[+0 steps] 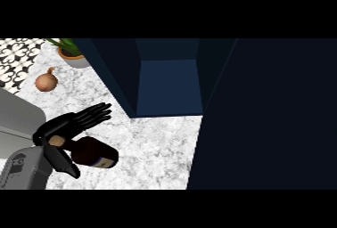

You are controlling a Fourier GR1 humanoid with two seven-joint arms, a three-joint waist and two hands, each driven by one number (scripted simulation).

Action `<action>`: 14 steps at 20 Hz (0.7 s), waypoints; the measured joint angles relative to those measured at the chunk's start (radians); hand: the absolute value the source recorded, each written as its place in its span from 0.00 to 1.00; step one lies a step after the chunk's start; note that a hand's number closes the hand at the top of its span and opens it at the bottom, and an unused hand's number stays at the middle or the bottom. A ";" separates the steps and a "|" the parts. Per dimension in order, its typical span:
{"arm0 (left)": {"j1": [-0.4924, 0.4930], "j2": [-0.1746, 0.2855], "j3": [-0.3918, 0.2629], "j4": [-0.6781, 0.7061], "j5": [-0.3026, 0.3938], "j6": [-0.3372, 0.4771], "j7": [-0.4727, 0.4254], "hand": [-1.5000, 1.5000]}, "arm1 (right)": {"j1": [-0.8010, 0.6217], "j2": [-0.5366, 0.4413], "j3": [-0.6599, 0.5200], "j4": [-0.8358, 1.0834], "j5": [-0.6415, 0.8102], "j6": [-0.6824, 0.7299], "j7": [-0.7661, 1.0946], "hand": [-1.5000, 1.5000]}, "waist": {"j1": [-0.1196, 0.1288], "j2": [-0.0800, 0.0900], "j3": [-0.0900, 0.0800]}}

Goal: Pick up the wine, place it into the cabinet and close the cabinet

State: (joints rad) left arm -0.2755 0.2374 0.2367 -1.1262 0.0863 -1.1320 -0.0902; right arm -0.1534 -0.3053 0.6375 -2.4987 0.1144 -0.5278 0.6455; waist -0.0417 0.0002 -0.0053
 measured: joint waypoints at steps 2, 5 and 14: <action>-0.019 0.005 -0.017 0.043 -0.018 0.005 -0.010 0.00 | -0.008 -0.003 0.003 0.002 -0.002 -0.005 -0.005 0.00 | -0.004 0.001 0.000; -0.018 0.012 -0.043 0.094 -0.047 0.011 -0.044 0.00 | -0.010 -0.008 0.005 0.006 -0.006 -0.015 -0.017 0.00 | -0.004 0.002 0.000; -0.009 0.015 -0.139 0.165 -0.118 0.058 -0.146 0.00 | -0.002 -0.039 0.023 0.008 -0.009 -0.046 -0.035 0.00 | -0.003 -0.001 0.000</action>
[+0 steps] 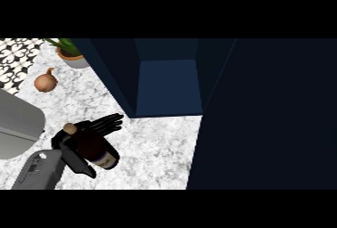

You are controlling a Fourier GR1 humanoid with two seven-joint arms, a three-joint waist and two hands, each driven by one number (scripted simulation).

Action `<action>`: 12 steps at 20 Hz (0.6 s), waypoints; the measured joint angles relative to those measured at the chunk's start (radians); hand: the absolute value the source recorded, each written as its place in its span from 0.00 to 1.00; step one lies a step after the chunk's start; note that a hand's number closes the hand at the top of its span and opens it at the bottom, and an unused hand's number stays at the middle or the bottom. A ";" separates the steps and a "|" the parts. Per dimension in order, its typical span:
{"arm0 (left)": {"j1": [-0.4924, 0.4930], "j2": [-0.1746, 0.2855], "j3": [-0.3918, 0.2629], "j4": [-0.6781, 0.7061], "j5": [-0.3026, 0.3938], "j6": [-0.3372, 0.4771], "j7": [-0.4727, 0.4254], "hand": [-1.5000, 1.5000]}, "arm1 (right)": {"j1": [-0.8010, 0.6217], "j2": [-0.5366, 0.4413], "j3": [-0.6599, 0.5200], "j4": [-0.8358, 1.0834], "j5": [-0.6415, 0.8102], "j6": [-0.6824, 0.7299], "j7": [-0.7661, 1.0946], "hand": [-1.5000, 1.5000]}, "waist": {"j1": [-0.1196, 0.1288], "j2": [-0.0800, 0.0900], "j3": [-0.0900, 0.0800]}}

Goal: Pick up the wine, place it into the cabinet and close the cabinet

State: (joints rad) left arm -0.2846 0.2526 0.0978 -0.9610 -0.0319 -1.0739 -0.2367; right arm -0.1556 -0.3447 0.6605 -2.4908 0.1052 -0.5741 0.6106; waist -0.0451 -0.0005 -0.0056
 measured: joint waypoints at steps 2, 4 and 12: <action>-0.006 -0.004 -0.019 0.016 -0.011 0.019 -0.023 0.00 | -0.002 -0.012 0.004 -0.002 -0.001 -0.001 -0.002 0.00 | -0.003 0.000 0.000; -0.006 -0.003 -0.032 0.031 -0.012 0.036 -0.051 0.00 | -0.003 -0.018 0.002 -0.002 -0.003 -0.005 -0.012 0.00 | -0.003 0.000 0.000; -0.007 0.000 -0.086 0.070 0.005 0.092 -0.131 1.00 | 0.004 -0.052 0.004 -0.003 -0.007 -0.024 -0.027 0.00 | 0.000 -0.002 0.002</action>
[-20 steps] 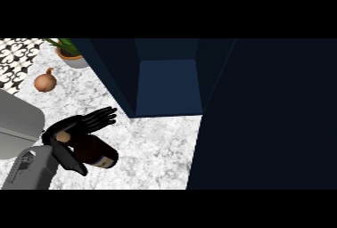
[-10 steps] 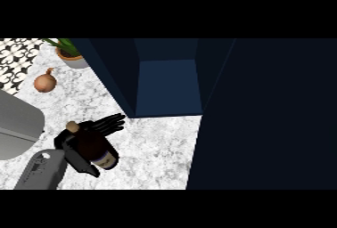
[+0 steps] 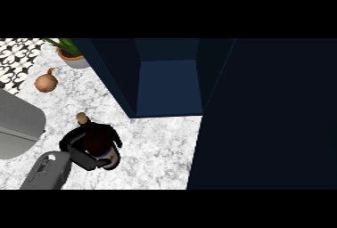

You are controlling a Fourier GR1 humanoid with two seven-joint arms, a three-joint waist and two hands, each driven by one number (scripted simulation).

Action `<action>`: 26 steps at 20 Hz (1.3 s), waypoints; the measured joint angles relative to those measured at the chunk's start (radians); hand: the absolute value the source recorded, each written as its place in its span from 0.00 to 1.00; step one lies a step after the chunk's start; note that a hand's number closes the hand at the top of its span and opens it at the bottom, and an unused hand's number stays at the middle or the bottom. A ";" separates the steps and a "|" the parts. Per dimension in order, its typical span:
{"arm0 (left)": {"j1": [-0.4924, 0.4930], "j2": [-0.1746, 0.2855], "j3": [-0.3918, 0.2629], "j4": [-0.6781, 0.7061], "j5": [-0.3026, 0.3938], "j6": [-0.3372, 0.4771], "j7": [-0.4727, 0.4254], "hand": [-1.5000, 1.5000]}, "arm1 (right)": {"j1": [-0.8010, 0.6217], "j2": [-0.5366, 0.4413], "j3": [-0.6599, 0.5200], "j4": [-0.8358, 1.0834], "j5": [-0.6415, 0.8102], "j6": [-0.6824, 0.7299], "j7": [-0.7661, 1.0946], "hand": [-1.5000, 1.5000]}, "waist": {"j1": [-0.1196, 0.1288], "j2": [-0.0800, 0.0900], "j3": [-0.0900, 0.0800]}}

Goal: Pick up the wine, place it into the cabinet and close the cabinet

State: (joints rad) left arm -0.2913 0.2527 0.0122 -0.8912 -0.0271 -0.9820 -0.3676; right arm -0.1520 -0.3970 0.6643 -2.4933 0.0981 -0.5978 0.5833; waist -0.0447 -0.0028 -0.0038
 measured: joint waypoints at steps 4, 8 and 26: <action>0.002 0.014 -0.032 0.002 -0.004 0.034 -0.054 1.00 | 0.006 -0.016 0.002 -0.001 -0.004 -0.009 -0.007 0.00 | 0.001 0.000 -0.001; -0.001 0.029 -0.066 -0.004 -0.011 0.079 -0.113 1.00 | 0.007 -0.019 0.010 0.001 -0.008 -0.021 -0.022 0.00 | 0.003 0.000 -0.001; 0.259 -0.197 0.087 -0.211 0.114 0.581 -0.242 1.00 | 0.060 -0.083 0.032 -0.013 -0.003 -0.077 -0.049 0.00 | 0.035 -0.007 0.005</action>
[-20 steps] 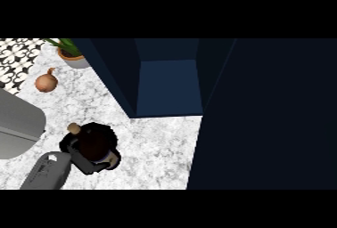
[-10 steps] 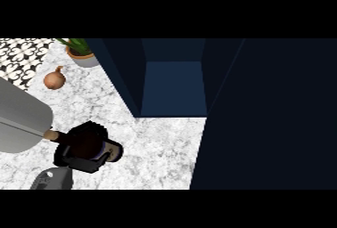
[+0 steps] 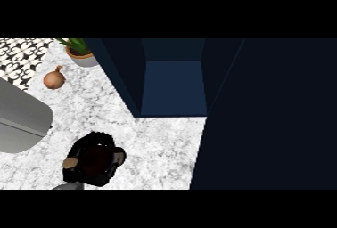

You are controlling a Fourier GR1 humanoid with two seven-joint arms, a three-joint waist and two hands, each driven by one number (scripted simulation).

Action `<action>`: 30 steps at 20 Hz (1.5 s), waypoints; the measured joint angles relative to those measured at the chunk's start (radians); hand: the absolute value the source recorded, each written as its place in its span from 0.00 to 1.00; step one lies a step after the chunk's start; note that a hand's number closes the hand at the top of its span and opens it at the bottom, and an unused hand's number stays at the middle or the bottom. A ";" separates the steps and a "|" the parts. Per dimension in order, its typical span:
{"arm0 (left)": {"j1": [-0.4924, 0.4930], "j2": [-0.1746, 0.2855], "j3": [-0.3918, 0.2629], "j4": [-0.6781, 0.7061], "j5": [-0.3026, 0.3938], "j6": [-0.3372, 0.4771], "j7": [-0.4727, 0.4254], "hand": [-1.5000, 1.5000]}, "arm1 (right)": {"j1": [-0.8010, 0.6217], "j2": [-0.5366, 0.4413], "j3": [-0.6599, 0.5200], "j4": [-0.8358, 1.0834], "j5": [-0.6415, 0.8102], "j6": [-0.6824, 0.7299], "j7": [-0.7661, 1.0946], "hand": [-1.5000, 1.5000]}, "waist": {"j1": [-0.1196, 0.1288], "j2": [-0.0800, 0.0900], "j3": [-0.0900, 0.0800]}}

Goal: Pick up the wine, place it into the cabinet and close the cabinet

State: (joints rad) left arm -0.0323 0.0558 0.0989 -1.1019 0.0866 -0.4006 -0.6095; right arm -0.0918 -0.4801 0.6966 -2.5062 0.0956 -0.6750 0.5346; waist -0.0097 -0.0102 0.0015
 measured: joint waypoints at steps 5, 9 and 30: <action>0.068 -0.036 -0.068 -0.113 0.007 0.036 0.043 1.00 | 0.046 -0.026 0.029 -0.004 0.006 -0.014 -0.049 0.00 | -0.001 0.001 -0.001; 0.079 -0.048 -0.156 -0.197 0.044 0.102 0.118 1.00 | 0.064 -0.042 0.028 -0.004 0.006 -0.022 -0.077 0.00 | -0.003 0.003 -0.001; -0.097 -0.054 -0.356 -0.298 0.025 0.554 0.278 1.00 | 0.149 -0.113 0.026 -0.007 -0.007 -0.026 -0.187 0.00 | -0.012 0.006 -0.002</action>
State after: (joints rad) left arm -0.1296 0.0019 -0.2569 -1.3997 0.1115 0.1531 -0.3319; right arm 0.0569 -0.5931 0.7221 -2.5135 0.0882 -0.7010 0.3474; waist -0.0214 -0.0043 -0.0008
